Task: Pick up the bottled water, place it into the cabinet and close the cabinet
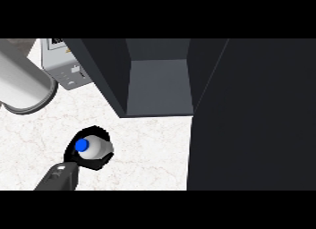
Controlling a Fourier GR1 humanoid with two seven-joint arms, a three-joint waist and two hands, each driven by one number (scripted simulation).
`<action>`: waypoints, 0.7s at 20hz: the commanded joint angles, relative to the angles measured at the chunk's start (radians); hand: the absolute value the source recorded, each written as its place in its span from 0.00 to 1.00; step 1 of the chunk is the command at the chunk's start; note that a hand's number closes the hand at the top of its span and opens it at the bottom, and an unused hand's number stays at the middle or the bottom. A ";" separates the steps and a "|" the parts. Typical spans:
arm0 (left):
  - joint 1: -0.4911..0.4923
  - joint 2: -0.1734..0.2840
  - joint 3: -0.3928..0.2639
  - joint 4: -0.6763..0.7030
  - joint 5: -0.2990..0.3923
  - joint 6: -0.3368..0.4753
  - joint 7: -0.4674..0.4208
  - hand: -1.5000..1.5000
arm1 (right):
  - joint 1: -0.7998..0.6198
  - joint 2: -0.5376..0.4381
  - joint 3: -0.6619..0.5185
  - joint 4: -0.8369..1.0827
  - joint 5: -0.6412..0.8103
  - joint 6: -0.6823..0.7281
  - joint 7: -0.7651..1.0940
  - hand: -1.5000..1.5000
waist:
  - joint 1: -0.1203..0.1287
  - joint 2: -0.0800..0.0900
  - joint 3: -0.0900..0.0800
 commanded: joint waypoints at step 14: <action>0.026 -0.143 -0.023 -0.179 0.264 0.206 -0.001 1.00 | 0.037 0.014 0.036 -0.059 0.008 -0.022 0.017 0.00 | 0.023 -0.013 0.003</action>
